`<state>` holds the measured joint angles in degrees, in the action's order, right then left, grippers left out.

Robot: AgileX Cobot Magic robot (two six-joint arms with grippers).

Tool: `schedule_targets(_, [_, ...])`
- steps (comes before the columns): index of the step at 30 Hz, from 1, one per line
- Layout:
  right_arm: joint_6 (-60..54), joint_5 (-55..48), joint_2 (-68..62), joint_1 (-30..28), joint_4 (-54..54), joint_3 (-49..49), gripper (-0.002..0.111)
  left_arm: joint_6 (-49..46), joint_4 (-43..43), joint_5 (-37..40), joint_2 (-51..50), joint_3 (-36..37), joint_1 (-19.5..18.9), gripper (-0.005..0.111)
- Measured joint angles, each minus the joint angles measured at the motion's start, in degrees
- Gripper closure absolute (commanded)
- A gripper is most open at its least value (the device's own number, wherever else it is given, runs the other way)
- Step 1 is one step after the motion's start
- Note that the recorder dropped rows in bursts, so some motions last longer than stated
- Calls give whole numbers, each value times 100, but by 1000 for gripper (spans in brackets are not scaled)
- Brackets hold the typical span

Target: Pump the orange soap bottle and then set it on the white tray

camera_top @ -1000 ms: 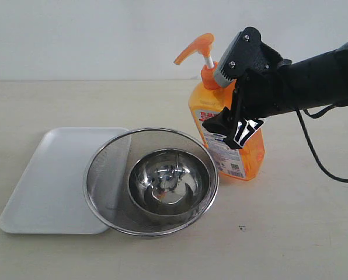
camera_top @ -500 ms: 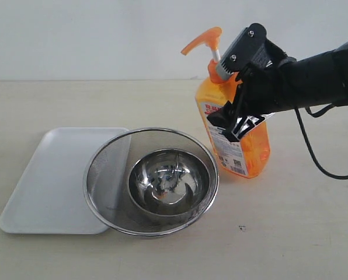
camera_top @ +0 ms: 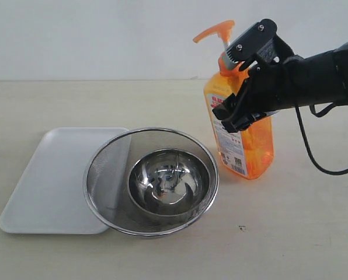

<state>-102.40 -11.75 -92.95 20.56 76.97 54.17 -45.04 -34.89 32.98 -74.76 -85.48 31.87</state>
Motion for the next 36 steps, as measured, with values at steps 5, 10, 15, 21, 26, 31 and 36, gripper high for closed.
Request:
schedule_targets(5, [274, 97, 0, 0, 0, 0, 108, 251, 329, 0, 238, 0, 0, 102])
schedule_targets(10, [785, 256, 0, 0, -10, 0, 108, 1181, 1418, 153, 550, 0, 0, 102])
schedule_targets(15, [1339, 324, -20, 0, -10, 0, 108, 1461, 1737, 296, 800, 0, 0, 102])
schedule_targets(21, [1488, 348, -29, 0, -10, 0, 108, 2247, 2675, 725, 1151, 56, 0, 102])
schedule_targets(26, [1503, 359, -29, 0, -10, 0, 108, 2610, 3103, 750, 1550, 414, 0, 102])
schedule_targets(31, [1503, 359, -29, 0, -10, 0, 108, 3119, 3582, 750, 2016, 945, 0, 102])
schedule_targets(36, [1506, 359, -29, 0, -10, 0, 108, 3477, 3899, 750, 2348, 1343, 0, 102])
